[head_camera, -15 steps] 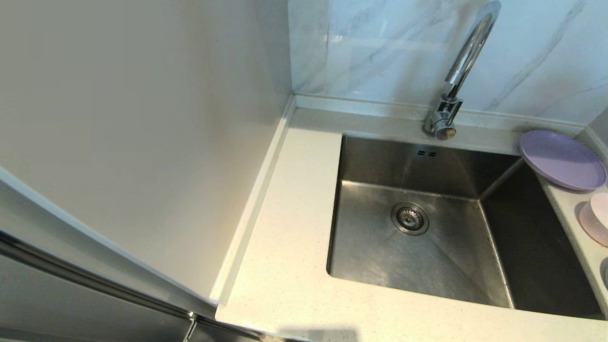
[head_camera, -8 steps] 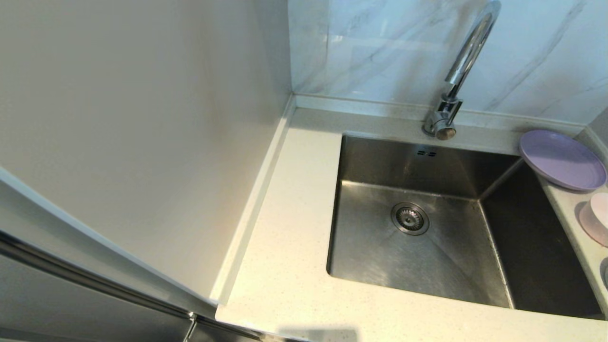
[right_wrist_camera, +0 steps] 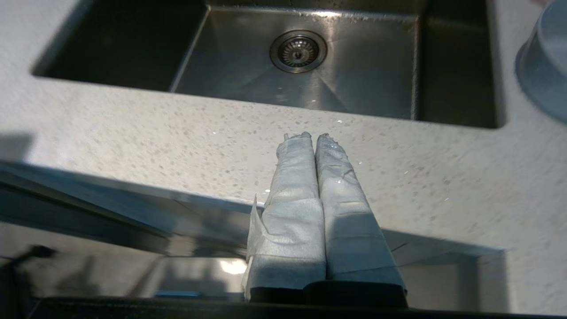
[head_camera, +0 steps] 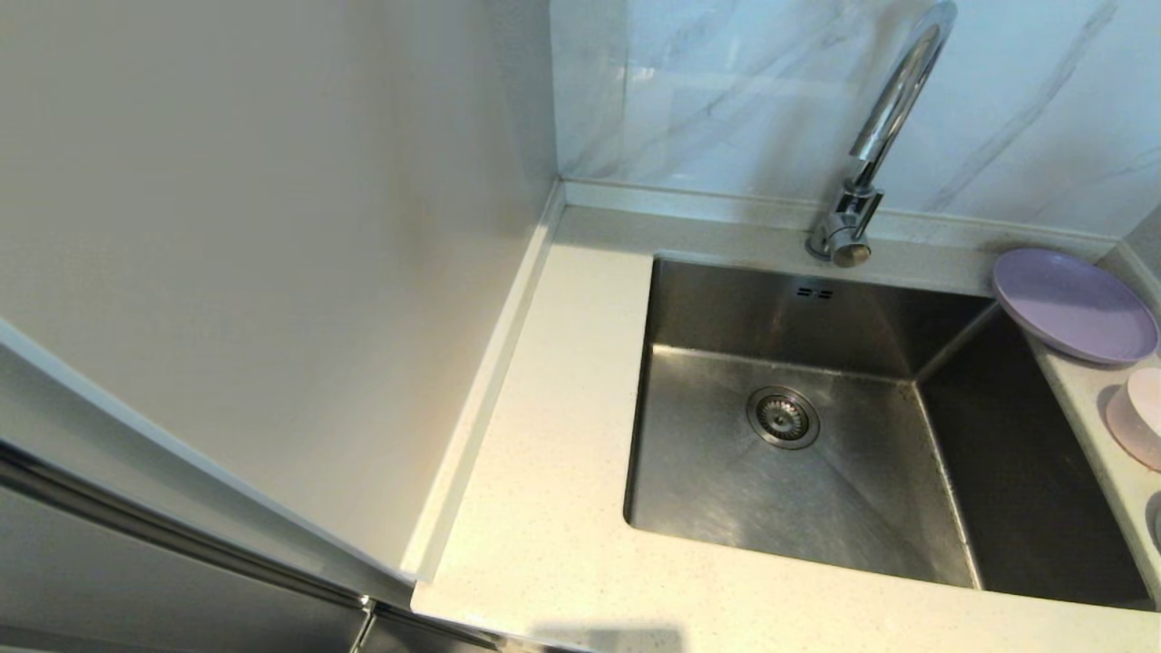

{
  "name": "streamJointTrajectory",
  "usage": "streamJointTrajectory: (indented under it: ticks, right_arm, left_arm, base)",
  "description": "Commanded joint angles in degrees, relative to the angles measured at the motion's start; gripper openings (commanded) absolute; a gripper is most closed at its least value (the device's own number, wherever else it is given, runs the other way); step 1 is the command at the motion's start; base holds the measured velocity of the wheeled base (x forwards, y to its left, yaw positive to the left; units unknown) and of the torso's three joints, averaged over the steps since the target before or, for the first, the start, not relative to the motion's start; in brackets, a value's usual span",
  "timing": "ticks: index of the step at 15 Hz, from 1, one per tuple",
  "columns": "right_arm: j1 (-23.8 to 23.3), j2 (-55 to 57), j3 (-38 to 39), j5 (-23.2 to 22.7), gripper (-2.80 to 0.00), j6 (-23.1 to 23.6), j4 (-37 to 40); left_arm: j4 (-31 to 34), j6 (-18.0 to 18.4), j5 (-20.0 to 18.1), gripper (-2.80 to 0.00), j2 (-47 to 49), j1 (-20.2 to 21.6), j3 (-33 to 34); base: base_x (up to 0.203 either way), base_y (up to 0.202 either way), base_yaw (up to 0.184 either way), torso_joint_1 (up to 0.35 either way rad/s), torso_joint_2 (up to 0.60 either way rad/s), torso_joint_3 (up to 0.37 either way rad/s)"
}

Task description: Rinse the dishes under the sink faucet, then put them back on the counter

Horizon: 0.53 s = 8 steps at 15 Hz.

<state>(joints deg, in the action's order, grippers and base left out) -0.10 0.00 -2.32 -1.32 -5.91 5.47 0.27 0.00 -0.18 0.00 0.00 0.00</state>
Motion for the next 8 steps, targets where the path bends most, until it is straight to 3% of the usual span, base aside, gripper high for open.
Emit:
streamJointTrajectory:
  ticks: [1,3,6,8]
  right_arm:
    - [0.01,0.09,0.91,0.26,-2.8,12.63,-0.31]
    - [0.01,0.09,1.51,0.2,-2.8,11.96,-1.09]
    - [0.01,0.09,1.58,1.86,-2.8,5.88,-1.07]
    - [0.01,0.09,1.61,1.85,-2.8,7.69,-1.17]
  left_arm:
    - [0.0,0.0,0.01,-2.8,0.0,0.0,0.0]
    - [0.0,0.0,0.01,-2.8,0.0,0.0,0.0]
    - [0.0,0.0,-0.06,-2.8,0.0,0.0,0.0]
    - [0.0,0.0,0.01,-2.8,0.0,0.0,0.0]
  base:
    - [0.0,0.0,0.0,0.0,0.0,0.0]
    - [0.0,0.0,0.0,0.0,0.0,0.0]
    - [0.0,0.0,0.0,0.0,0.0,0.0]
    - [0.0,0.0,0.0,0.0,0.0,0.0]
